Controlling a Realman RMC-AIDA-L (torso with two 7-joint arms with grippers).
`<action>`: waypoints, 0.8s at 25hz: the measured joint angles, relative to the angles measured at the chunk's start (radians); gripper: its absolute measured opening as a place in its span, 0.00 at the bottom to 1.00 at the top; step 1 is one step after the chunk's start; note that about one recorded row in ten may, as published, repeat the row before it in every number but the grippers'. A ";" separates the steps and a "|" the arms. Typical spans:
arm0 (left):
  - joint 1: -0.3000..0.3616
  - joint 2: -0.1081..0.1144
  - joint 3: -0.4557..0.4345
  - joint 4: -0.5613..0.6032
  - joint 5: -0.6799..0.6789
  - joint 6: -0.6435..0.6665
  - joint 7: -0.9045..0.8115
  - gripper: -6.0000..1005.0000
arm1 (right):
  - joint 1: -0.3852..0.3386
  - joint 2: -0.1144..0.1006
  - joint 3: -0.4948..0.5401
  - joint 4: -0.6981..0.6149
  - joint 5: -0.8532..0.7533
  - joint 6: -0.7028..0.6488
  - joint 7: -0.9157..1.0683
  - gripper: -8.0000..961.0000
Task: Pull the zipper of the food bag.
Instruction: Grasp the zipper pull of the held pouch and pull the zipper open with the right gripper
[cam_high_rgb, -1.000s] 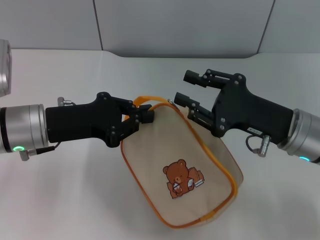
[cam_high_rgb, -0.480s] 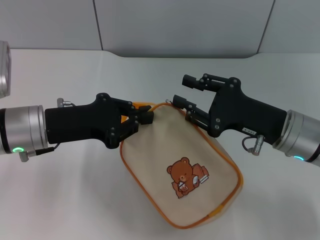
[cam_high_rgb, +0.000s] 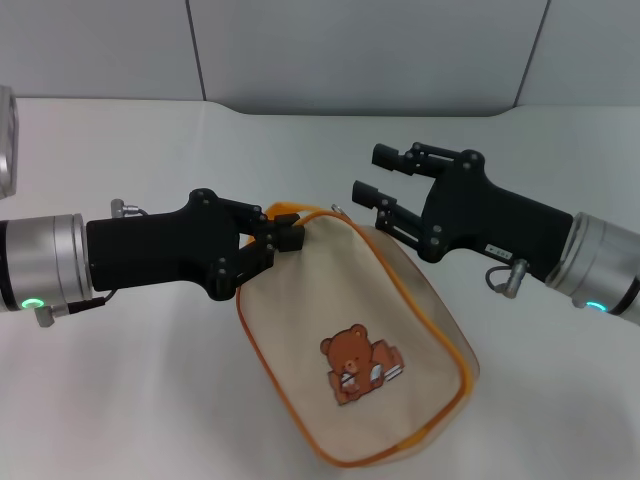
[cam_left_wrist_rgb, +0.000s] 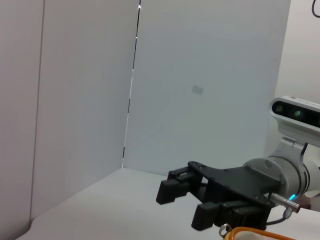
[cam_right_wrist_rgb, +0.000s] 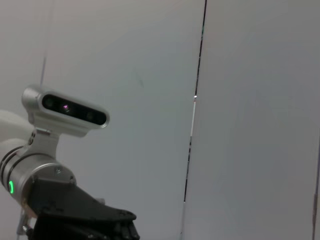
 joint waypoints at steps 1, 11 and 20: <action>0.000 0.000 0.000 0.000 0.000 0.000 0.000 0.07 | -0.002 0.000 0.000 0.000 0.007 -0.011 0.000 0.47; 0.000 -0.001 0.000 0.000 0.000 0.000 0.000 0.07 | 0.005 -0.002 -0.014 -0.005 0.010 -0.083 0.053 0.47; -0.001 -0.001 0.001 0.000 0.001 0.000 0.001 0.07 | 0.022 -0.002 -0.105 -0.069 0.008 -0.045 0.182 0.47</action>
